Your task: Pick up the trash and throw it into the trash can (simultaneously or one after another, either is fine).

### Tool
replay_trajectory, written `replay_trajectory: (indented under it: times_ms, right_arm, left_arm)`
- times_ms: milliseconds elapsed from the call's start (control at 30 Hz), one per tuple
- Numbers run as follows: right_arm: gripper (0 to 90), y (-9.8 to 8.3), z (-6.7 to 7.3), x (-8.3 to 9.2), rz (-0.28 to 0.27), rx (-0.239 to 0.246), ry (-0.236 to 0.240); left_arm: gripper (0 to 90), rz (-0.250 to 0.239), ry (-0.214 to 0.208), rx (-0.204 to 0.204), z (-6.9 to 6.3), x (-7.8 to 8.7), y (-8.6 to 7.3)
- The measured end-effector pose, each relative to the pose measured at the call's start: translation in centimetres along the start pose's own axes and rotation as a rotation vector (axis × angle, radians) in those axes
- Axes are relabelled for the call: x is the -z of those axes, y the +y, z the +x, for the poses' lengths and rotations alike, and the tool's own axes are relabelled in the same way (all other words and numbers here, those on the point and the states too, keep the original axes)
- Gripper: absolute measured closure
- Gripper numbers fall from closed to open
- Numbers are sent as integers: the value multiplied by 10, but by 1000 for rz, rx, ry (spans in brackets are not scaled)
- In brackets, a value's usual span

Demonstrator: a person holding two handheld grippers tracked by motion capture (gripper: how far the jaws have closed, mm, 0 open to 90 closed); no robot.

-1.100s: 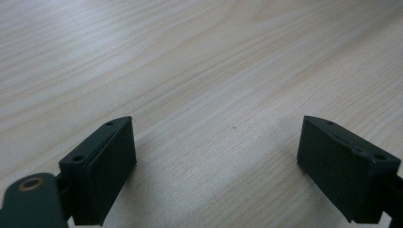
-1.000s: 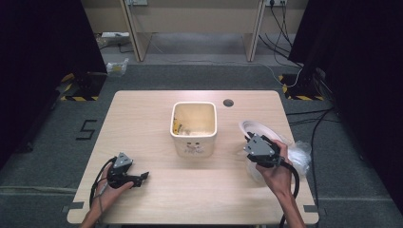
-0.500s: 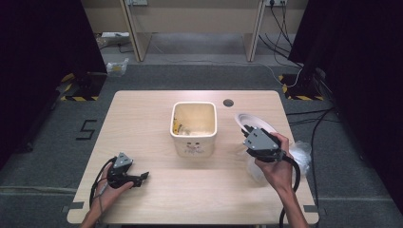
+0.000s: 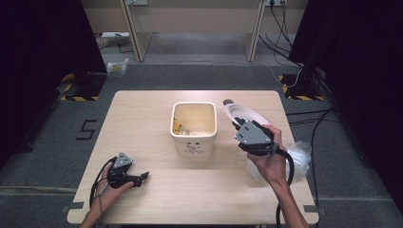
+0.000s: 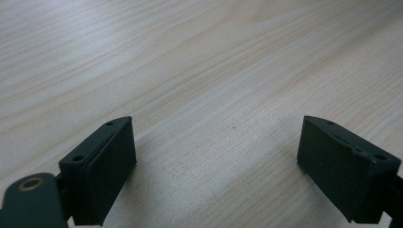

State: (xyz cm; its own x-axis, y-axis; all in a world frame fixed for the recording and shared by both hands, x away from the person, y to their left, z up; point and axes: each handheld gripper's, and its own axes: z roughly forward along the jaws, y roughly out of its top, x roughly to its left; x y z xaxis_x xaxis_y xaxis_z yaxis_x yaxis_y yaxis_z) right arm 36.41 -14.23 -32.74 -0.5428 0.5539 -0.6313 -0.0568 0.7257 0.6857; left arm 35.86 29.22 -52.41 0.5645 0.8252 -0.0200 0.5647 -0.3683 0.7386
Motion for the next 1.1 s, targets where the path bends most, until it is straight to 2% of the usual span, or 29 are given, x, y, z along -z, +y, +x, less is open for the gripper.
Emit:
replay_trajectory:
  times_ms: [533, 1100]
  right_arm:
    - [825, 32, 2, -13, -54, 29, 35]
    - [824, 79, 25, -33, -139, 69, 116]
  left_arm:
    - [115, 1, 0, 0, 0, 0, 0]
    - [115, -2, 2, 0, 0, 0, 0]
